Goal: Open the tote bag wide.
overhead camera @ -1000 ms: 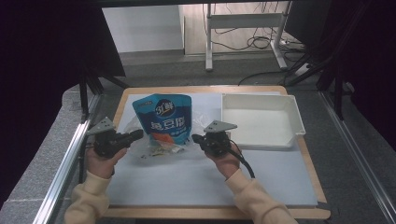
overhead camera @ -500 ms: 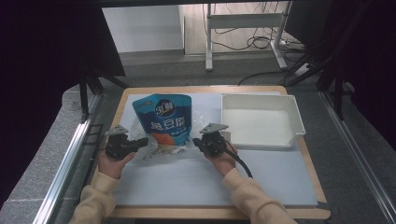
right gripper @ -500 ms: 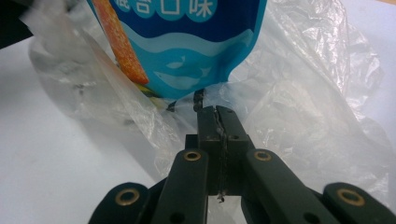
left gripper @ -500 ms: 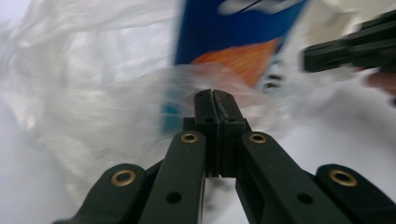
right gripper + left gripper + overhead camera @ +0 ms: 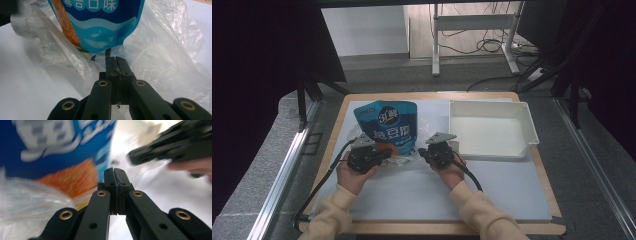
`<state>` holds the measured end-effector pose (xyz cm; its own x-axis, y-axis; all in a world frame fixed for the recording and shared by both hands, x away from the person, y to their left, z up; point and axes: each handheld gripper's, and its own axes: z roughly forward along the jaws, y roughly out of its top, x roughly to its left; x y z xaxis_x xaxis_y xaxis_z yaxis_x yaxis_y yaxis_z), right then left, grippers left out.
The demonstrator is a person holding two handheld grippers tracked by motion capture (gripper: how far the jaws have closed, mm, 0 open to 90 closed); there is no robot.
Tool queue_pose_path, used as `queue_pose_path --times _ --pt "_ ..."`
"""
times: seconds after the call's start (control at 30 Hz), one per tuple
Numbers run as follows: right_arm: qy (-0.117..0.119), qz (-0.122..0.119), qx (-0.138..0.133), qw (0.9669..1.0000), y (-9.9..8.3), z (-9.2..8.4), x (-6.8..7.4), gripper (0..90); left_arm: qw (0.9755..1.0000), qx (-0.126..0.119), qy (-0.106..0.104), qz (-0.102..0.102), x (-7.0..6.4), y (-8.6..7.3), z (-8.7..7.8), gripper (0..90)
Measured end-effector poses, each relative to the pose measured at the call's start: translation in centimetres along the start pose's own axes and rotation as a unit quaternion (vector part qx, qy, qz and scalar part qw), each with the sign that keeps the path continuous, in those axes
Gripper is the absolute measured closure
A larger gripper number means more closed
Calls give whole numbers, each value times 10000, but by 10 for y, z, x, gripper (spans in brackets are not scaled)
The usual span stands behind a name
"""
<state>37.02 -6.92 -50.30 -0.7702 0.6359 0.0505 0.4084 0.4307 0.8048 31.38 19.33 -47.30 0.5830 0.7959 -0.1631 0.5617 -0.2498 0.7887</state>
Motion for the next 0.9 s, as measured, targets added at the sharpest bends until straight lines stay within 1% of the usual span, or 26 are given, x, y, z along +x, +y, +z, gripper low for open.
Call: queue_pose_path --times 0.07,0.13,0.2,0.33,0.37,0.43,0.57,0.63,0.67,0.7,0.8,0.83,0.9 --pt "-32 -1 -6 10000 0 0 -2 887 9997 -81 206 -137 12 -5 -6 900" --pt "-32 24 -11 10000 -1 -1 -4 888 9990 -191 257 -303 19 -8 -13 900" --pt "-49 41 4 10000 -2 -1 -4 888 9984 -278 314 -384 26 -12 -20 900" --pt "-63 25 41 10000 -3 1 -4 887 9973 -254 461 -509 38 -18 -26 900" --pt "-65 26 49 10000 -4 1 -4 887 9968 -234 525 -549 42 -20 -26 900" --pt "-69 26 67 10000 -4 3 -4 888 9955 -201 627 -686 52 -24 -24 900" --pt "-107 58 139 9998 -7 9 -9 887 9925 -196 606 -1044 75 -33 -21 900" --pt "-135 95 184 9997 -9 12 -12 887 9913 -165 651 -1133 83 -35 -19 900" --pt "-148 114 205 9996 -10 14 -13 887 9910 -122 623 -1177 86 -37 -17 900" --pt "-171 131 235 9995 -11 15 -15 888 9908 -70 626 -1200 89 -39 -15 900" --pt "-223 208 325 9990 -15 20 -19 888 9889 116 616 -1344 97 -46 -7 900" --pt "-244 230 360 9988 -16 22 -21 888 9887 166 633 -1350 99 -48 -4 900" --pt "-285 244 420 9984 -19 24 -24 888 9877 221 625 -1414 103 -51 -2 900"
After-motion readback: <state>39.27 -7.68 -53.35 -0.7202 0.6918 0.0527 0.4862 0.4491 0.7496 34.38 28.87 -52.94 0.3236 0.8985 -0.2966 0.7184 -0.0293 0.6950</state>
